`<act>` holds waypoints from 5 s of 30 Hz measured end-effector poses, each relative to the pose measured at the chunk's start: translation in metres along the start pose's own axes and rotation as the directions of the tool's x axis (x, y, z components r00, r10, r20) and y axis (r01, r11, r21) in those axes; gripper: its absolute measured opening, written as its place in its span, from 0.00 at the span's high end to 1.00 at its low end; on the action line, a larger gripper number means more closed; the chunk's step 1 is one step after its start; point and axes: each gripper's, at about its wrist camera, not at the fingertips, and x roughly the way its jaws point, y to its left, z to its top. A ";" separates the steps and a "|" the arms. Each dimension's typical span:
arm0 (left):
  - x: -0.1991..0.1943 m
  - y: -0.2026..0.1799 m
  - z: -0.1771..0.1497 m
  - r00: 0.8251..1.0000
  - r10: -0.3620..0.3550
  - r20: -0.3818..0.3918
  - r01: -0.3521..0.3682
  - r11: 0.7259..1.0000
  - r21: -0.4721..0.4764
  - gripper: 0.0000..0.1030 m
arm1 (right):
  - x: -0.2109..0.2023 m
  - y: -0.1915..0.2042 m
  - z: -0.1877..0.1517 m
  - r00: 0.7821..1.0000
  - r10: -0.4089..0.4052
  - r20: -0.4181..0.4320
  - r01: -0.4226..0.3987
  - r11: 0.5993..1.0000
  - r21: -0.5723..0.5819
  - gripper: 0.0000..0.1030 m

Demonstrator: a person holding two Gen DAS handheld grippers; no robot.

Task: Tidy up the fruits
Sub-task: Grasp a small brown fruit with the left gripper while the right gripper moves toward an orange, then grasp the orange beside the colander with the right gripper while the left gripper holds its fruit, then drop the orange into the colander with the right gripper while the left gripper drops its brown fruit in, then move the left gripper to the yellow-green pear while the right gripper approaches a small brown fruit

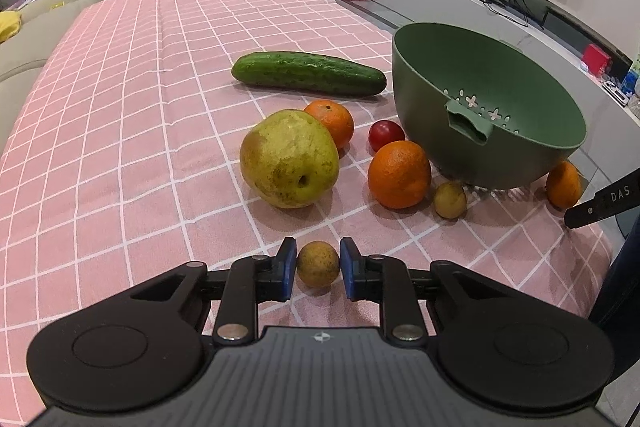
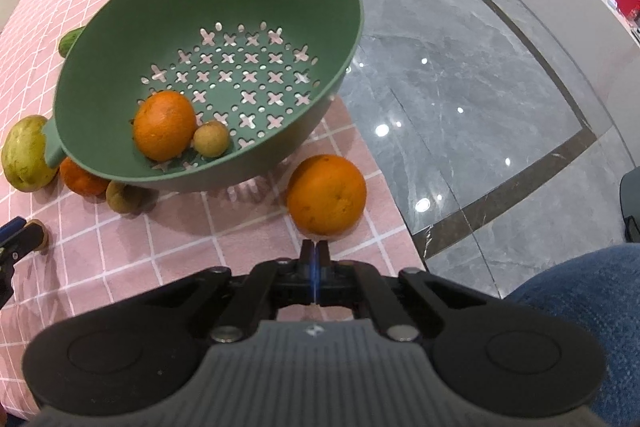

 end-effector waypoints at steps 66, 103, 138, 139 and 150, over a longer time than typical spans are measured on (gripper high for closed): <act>-0.012 0.007 0.005 0.998 -0.033 0.053 0.035 0.999 -0.024 0.75 | -0.018 0.002 -0.001 0.983 0.182 0.026 -0.182 0.983 0.017 0.69; -0.019 -0.081 0.085 0.975 -0.131 0.182 0.091 0.972 0.215 0.75 | -0.060 0.015 0.065 0.957 0.266 0.113 -0.272 0.961 0.045 0.70; -0.029 0.035 0.051 0.971 0.015 0.240 0.032 0.981 -0.191 0.45 | -0.083 0.041 0.045 0.914 0.342 0.219 -0.330 0.940 -0.090 0.89; -0.028 0.039 0.050 0.973 0.020 0.231 0.027 0.979 -0.201 0.45 | -0.084 0.047 0.041 0.910 0.352 0.219 -0.334 0.935 -0.117 0.89; -0.013 0.034 0.045 0.987 0.027 0.160 0.000 0.986 -0.167 0.45 | -0.077 0.102 -0.016 0.888 0.416 0.198 -0.341 0.882 -0.326 0.88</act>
